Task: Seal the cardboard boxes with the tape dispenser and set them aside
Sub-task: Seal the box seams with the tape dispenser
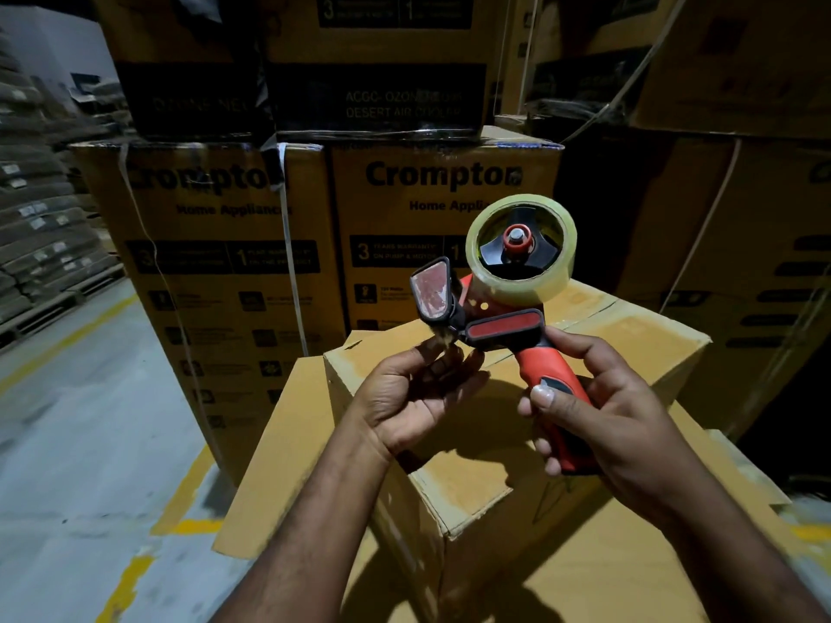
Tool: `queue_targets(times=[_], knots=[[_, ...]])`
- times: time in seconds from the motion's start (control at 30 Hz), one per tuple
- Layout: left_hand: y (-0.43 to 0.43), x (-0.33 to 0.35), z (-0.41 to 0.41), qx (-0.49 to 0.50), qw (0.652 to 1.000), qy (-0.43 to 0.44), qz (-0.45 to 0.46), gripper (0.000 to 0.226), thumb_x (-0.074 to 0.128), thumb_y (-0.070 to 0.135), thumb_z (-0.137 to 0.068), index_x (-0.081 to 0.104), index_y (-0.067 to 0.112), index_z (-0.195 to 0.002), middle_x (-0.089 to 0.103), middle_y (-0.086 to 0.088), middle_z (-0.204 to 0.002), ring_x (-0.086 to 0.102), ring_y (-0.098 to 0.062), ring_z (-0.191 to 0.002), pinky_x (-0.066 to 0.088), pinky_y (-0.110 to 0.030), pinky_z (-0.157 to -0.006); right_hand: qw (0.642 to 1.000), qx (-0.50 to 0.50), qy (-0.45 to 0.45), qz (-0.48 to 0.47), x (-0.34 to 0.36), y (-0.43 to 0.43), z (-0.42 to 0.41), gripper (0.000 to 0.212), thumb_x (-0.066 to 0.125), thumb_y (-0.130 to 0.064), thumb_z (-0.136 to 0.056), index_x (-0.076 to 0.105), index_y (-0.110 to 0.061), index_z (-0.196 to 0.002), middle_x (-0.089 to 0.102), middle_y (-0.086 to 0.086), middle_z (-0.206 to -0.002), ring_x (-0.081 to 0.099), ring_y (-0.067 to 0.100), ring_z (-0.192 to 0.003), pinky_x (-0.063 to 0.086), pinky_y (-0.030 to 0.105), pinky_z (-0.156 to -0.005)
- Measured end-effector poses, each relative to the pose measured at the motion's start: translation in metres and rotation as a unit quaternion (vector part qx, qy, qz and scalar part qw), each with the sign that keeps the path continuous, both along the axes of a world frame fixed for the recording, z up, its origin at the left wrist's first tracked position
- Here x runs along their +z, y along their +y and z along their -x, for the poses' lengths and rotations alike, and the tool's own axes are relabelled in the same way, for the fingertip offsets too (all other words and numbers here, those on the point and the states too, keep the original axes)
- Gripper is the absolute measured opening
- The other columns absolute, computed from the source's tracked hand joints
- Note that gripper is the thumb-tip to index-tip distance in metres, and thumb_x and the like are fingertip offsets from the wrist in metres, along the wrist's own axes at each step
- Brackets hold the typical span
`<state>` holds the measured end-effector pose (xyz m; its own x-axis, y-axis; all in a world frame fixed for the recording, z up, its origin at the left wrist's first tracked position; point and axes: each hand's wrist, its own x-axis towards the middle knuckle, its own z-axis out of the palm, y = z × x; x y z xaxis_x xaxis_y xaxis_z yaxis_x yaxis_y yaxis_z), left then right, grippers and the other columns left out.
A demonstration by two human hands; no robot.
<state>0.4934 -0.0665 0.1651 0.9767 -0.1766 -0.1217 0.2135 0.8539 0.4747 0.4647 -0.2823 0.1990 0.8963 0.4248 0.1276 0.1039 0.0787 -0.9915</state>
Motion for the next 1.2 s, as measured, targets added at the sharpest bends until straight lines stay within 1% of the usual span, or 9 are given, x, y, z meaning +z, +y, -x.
queue_targets(times=[0.17, 0.3, 0.43, 0.57, 0.7, 0.87, 1.0, 1.1, 1.2], knots=[[0.008, 0.001, 0.002, 0.012, 0.999, -0.013, -0.035, 0.035, 0.046, -0.008, -0.079, 0.072, -0.003, -0.102, 0.071, -0.025, -0.096, 0.075, -0.032, -0.075, 0.062, -0.034, -0.058, 0.999, -0.029, -0.011, 0.025, 0.004, -0.005, 0.002, 0.068, 0.077, -0.02, -0.072, 0.053, -0.045, -0.132, 0.065, 0.024, -0.103, 0.065, 0.032, -0.063, 0.055, 0.041, -0.053], [0.015, -0.002, 0.001, 0.007, 0.999, -0.032, -0.026, 0.047, 0.043, -0.009, -0.083, 0.061, 0.0, -0.125, 0.07, -0.025, -0.108, 0.075, -0.031, -0.084, 0.063, -0.034, -0.066, 0.999, -0.026, -0.015, 0.035, 0.004, -0.006, 0.002, 0.071, 0.088, -0.035, -0.066, 0.056, -0.05, -0.128, 0.065, 0.02, -0.105, 0.067, 0.033, -0.065, 0.055, 0.042, -0.054], [0.021, -0.004, 0.004, -0.008, 0.999, -0.043, -0.005, 0.038, 0.056, -0.009, -0.081, 0.067, 0.002, -0.116, 0.068, -0.025, -0.108, 0.072, -0.03, -0.085, 0.063, -0.037, -0.065, 0.998, -0.031, -0.028, 0.04, 0.002, -0.004, 0.003, 0.069, 0.086, -0.03, -0.071, 0.054, -0.05, -0.129, 0.063, 0.023, -0.108, 0.067, 0.032, -0.065, 0.056, 0.043, -0.055], [0.027, -0.006, 0.007, -0.015, 0.999, -0.027, -0.029, 0.02, 0.054, 0.003, -0.088, 0.063, 0.009, -0.105, 0.066, -0.027, -0.111, 0.073, -0.037, -0.086, 0.064, -0.045, -0.061, 0.996, -0.04, -0.052, 0.052, 0.001, -0.001, 0.004, 0.064, 0.073, -0.024, -0.074, 0.053, -0.051, -0.128, 0.058, 0.023, -0.114, 0.068, 0.032, -0.067, 0.057, 0.042, -0.057], [0.038, -0.005, 0.011, -0.09, 0.993, -0.018, -0.077, 0.019, 0.051, 0.016, -0.088, 0.065, 0.007, -0.097, 0.056, -0.032, -0.136, 0.066, -0.053, -0.103, 0.062, -0.055, -0.064, 0.995, -0.034, -0.068, 0.064, 0.0, 0.003, 0.006, 0.063, 0.073, -0.025, -0.074, 0.053, -0.052, -0.128, 0.057, 0.024, -0.114, 0.068, 0.032, -0.068, 0.058, 0.041, -0.057], [0.051, -0.003, 0.014, -0.12, 0.987, 0.02, -0.109, 0.044, 0.056, 0.043, -0.09, 0.063, 0.0, -0.097, 0.061, -0.038, -0.115, 0.072, -0.041, -0.073, 0.063, -0.041, -0.055, 0.99, -0.029, -0.096, 0.095, -0.003, 0.011, 0.004, 0.062, 0.074, -0.033, -0.071, 0.053, -0.057, -0.124, 0.057, 0.018, -0.116, 0.069, 0.03, -0.074, 0.057, 0.034, -0.058], [0.062, -0.003, 0.012, -0.068, 0.989, 0.036, -0.124, 0.026, 0.061, 0.022, -0.086, 0.056, -0.001, -0.099, 0.063, -0.027, -0.084, 0.07, -0.028, -0.058, 0.061, -0.031, -0.05, 0.989, -0.021, -0.102, 0.108, -0.004, 0.016, 0.002, 0.061, 0.074, -0.03, -0.074, 0.052, -0.057, -0.124, 0.056, 0.015, -0.115, 0.07, 0.032, -0.074, 0.057, 0.035, -0.057], [0.076, -0.006, 0.008, -0.043, 0.986, 0.037, -0.155, 0.021, 0.056, 0.003, -0.084, 0.057, -0.002, -0.104, 0.062, -0.022, -0.082, 0.067, -0.02, -0.057, 0.059, -0.025, -0.05, 0.986, -0.024, -0.111, 0.121, -0.004, 0.018, 0.001, 0.062, 0.073, -0.031, -0.074, 0.051, -0.056, -0.126, 0.055, 0.012, -0.115, 0.07, 0.03, -0.078, 0.059, 0.036, -0.058], [0.09, -0.001, 0.001, -0.075, 0.947, 0.023, -0.31, 0.035, 0.053, -0.007, -0.083, 0.061, 0.0, -0.116, 0.065, -0.022, -0.087, 0.062, -0.018, -0.061, 0.056, -0.021, -0.049, 0.984, -0.021, -0.115, 0.135, -0.004, 0.021, 0.001, 0.064, 0.072, -0.031, -0.074, 0.05, -0.052, -0.129, 0.054, 0.008, -0.114, 0.07, 0.029, -0.079, 0.06, 0.04, -0.058]])
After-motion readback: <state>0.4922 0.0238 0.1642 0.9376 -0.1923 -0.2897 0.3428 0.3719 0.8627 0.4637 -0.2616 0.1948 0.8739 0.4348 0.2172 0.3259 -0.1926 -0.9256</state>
